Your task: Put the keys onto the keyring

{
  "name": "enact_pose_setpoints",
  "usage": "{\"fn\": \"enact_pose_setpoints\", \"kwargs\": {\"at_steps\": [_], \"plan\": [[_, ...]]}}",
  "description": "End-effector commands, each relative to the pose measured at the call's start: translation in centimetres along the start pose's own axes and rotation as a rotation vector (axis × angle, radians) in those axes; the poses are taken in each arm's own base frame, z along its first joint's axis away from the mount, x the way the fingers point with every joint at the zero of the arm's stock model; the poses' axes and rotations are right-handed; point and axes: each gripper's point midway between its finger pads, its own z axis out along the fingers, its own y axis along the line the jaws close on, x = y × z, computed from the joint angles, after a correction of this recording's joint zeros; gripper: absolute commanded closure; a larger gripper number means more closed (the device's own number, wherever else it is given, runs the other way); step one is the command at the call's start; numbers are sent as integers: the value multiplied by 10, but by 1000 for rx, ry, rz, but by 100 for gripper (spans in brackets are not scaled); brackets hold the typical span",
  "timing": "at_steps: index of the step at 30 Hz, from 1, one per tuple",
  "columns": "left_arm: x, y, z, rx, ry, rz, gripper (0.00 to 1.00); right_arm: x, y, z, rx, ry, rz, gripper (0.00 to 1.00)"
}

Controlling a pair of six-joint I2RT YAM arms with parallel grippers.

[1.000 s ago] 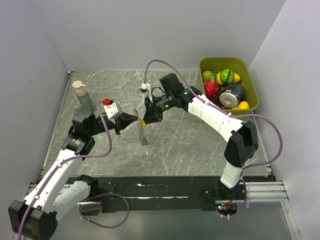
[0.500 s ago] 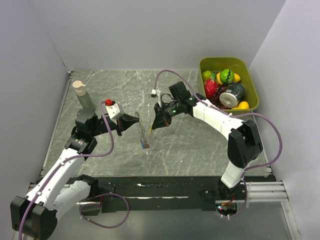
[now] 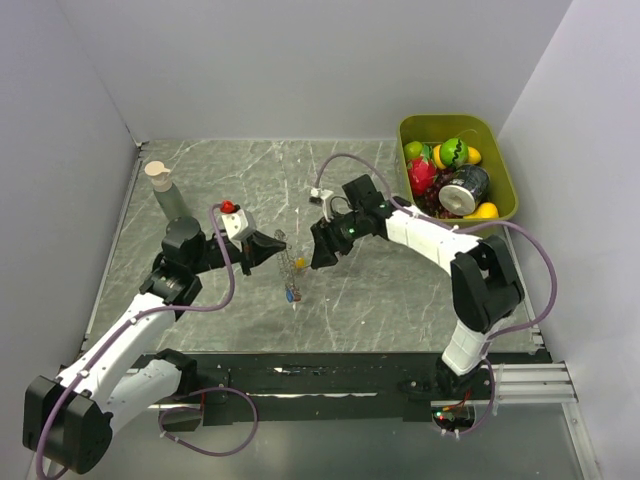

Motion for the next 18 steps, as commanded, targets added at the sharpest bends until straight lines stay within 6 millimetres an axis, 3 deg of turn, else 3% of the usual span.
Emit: {"fn": "enact_pose_setpoints", "kwargs": {"at_steps": [1,3,4,7,10,14,18], "plan": [[-27,-5,3,28,-74,74,99,-48,31,-44,30,-210,-184,24],[-30,-7,2,38,-79,84,99,-65,51,-58,-13,-304,-281,23],[-31,-10,3,50,-81,86,99,-67,72,-70,-74,-348,-326,23],[-32,-13,3,64,-83,90,99,-90,101,-94,-128,-450,-433,23],[-34,-17,4,85,-87,94,99,-98,125,-106,-219,-469,-483,23],[-38,-22,4,109,-95,101,99,-101,146,-106,-318,-466,-526,26],[-41,-28,5,141,-99,107,99,-101,149,-97,-358,-441,-529,31]]}}
